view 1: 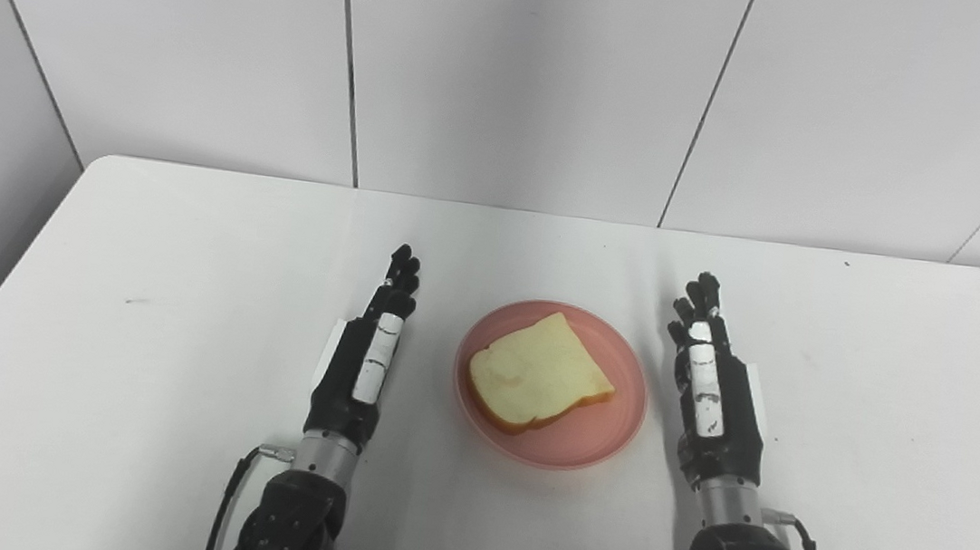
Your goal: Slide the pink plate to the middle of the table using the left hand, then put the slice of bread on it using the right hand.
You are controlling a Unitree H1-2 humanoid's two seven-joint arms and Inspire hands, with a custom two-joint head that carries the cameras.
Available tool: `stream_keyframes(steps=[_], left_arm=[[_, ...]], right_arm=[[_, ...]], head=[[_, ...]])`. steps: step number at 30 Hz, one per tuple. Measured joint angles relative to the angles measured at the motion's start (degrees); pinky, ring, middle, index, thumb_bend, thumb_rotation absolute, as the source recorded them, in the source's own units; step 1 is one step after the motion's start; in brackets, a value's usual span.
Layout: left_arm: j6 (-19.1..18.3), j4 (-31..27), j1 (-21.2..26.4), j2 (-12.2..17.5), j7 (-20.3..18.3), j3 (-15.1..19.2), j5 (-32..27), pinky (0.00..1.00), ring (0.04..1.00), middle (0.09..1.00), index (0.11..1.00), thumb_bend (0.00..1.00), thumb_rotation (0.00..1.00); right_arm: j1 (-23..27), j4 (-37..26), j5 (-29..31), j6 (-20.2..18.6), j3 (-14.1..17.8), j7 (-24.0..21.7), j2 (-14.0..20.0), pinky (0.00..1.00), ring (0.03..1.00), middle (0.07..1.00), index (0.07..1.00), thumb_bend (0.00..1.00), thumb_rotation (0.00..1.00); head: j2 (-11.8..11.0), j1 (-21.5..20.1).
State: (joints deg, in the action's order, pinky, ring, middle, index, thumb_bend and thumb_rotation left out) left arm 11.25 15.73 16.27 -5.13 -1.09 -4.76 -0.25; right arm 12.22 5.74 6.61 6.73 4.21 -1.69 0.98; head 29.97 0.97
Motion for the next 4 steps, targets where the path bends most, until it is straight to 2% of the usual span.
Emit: stream_keyframes(steps=[4], left_arm=[[-1.0, -0.4, -0.2, 0.0, -0.3, 0.4, -1.3, 1.00, 1.000, 1.000, 1.000, 0.67, 1.00]], right_arm=[[0.0, 0.4, 0.4, -0.1, 0.2, 0.0, 0.1, 1.00, 1.000, 1.000, 1.000, 0.65, 0.86]], head=[[-0.3, 0.5]])
